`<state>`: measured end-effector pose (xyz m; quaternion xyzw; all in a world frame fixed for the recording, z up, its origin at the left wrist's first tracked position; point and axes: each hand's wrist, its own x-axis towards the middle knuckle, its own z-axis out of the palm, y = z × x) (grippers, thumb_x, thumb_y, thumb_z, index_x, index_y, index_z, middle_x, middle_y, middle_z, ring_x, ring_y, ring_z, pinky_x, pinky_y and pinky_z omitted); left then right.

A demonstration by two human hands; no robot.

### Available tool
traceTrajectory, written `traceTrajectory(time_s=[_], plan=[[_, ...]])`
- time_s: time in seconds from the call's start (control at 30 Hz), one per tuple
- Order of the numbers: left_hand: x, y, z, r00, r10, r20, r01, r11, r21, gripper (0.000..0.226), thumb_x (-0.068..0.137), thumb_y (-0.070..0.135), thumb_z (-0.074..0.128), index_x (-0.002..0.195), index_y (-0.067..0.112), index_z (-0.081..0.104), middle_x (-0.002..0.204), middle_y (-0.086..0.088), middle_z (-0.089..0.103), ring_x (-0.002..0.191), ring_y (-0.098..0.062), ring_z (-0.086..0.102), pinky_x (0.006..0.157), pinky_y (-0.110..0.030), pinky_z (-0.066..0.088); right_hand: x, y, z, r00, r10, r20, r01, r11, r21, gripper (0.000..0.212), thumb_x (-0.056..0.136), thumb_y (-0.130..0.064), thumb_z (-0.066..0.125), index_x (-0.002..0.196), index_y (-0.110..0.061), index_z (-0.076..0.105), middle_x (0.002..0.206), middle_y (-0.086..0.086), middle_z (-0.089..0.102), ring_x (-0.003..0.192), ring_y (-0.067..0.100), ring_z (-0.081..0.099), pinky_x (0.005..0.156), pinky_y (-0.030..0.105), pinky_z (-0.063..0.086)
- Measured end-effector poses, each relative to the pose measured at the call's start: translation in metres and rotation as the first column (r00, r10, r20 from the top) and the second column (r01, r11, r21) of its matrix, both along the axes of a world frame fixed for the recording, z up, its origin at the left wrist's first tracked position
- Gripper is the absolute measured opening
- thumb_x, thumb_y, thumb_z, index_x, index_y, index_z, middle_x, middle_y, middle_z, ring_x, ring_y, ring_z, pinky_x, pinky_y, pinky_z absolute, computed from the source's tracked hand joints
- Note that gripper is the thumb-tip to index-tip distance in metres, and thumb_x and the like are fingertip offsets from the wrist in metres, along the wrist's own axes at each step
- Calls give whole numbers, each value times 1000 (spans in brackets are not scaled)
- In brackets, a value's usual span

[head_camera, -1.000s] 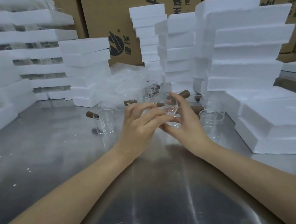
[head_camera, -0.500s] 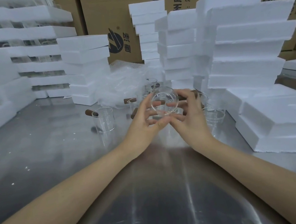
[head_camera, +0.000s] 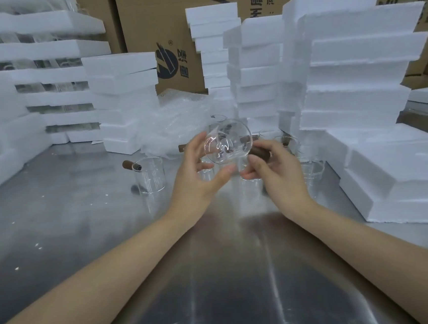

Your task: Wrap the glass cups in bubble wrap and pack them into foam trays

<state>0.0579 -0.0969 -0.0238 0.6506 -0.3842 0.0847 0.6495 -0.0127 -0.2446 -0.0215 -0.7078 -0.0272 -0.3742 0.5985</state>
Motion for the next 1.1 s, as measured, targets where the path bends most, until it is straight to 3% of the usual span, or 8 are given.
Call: traceTrajectory(time_s=[0.1,0.2,0.4,0.63,0.83,0.93,1.03,1.1], plan=[[1,3,1,999,26,40,-28,998,63,87,75,43,76,146,34,27,143,21,43,128,1,44,97,-16,40,-1,5,1,991,112,-76,-102,987,124,17,96,-9,54,112,-15,56,73,-1,70,54,22,68,56,27,56],[1,3,1,997,57,44,-61,994,94,83,76,43,74,142,47,24,136,33,40,125,1,47,101,-15,38,-5,9,1,908,392,-148,-331,888,320,17,100,-17,44,104,-7,57,76,4,62,45,17,61,44,19,48],[-1,3,4,998,21,55,-26,994,104,75,77,46,67,136,55,24,129,45,36,121,10,45,93,-4,36,-9,16,2,697,651,-301,-493,739,458,29,103,-27,32,103,-9,55,76,7,62,45,14,57,44,17,46],[3,3,1,999,-26,43,21,993,119,79,86,28,69,139,53,17,138,39,34,127,10,41,99,-9,36,-7,19,-1,780,542,-312,-416,822,388,28,104,-20,33,100,-5,57,82,5,59,49,12,53,46,18,40],[4,3,-1,997,-59,55,50,987,155,92,75,60,69,149,43,17,149,29,30,131,10,37,102,-12,35,-6,17,-2,895,348,-279,-275,923,268,26,103,-16,39,93,-8,61,78,0,58,51,10,56,47,17,42],[5,4,2,996,-81,-26,83,994,76,59,82,71,46,137,52,34,149,20,38,136,1,36,112,-27,31,-4,15,0,959,165,-232,-122,975,186,19,101,-8,43,107,-9,61,85,1,58,51,8,60,48,17,46],[20,10,6,978,180,108,-180,984,-12,34,96,44,35,122,37,56,141,7,50,129,-3,45,109,-22,33,-3,12,0,973,68,-220,-35,988,152,19,99,-6,46,111,-10,61,91,2,60,51,10,63,48,17,47],[42,15,17,841,453,295,-487,872,51,29,93,24,45,112,23,66,135,8,55,126,-7,45,104,-20,30,-3,11,-1,969,54,-240,-17,988,153,18,99,-7,47,109,-12,62,91,2,62,51,11,64,48,18,47]])
